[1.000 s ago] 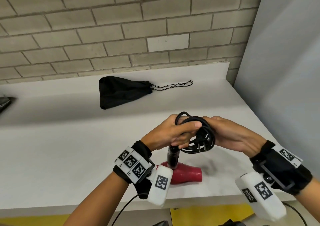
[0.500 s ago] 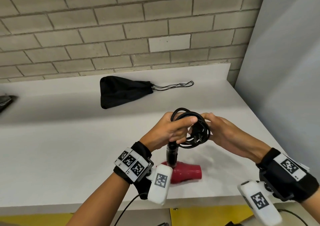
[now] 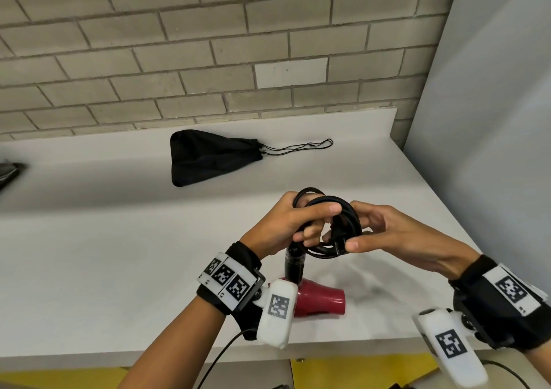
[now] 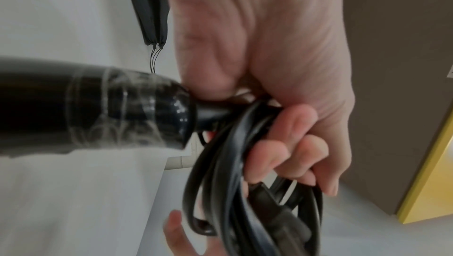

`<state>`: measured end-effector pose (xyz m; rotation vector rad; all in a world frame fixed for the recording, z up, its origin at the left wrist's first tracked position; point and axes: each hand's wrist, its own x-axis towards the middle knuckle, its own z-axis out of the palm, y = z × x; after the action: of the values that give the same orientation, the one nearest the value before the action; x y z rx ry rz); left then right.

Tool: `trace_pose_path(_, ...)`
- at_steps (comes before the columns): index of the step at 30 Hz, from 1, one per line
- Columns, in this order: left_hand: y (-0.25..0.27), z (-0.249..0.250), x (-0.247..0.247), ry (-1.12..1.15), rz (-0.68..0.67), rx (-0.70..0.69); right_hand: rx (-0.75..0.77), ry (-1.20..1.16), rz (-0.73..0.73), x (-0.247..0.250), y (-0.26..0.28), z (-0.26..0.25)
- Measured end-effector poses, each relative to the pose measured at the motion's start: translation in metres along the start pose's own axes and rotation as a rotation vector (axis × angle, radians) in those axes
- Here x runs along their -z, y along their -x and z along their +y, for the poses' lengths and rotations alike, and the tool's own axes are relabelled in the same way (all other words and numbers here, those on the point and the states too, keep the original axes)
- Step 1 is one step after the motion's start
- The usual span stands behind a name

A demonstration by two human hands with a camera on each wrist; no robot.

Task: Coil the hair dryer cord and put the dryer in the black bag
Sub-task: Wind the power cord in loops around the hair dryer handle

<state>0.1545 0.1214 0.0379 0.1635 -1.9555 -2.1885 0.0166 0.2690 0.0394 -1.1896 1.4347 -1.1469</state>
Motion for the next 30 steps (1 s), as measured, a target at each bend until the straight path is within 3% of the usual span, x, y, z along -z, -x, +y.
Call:
trace_pose_path(7,-0.007,-0.008,0.008,-0.207,0.179,-0.065,0.058,-0.028,0.094,-0.008,-0.005,-0.011)
trace_pose_path(13,-0.006,-0.008,0.008,-0.215,0.187,-0.067,0.063,-0.073,-0.016,-0.007,-0.005,-0.007)
trace_pose_path(20,-0.008,-0.010,0.008,-0.179,0.177,-0.106,-0.024,0.208,-0.041,0.012,-0.009,0.001)
trace_pose_path(24,-0.008,-0.013,0.011,-0.205,0.254,-0.122,-0.058,0.305,-0.044,0.010,-0.008,0.011)
trace_pose_path(27,-0.008,-0.015,0.012,-0.201,0.316,-0.109,0.152,0.409,0.209,-0.005,-0.008,0.011)
trace_pose_path(30,-0.009,-0.014,0.008,-0.212,0.347,-0.120,0.483,0.862,0.343,-0.018,-0.006,0.008)
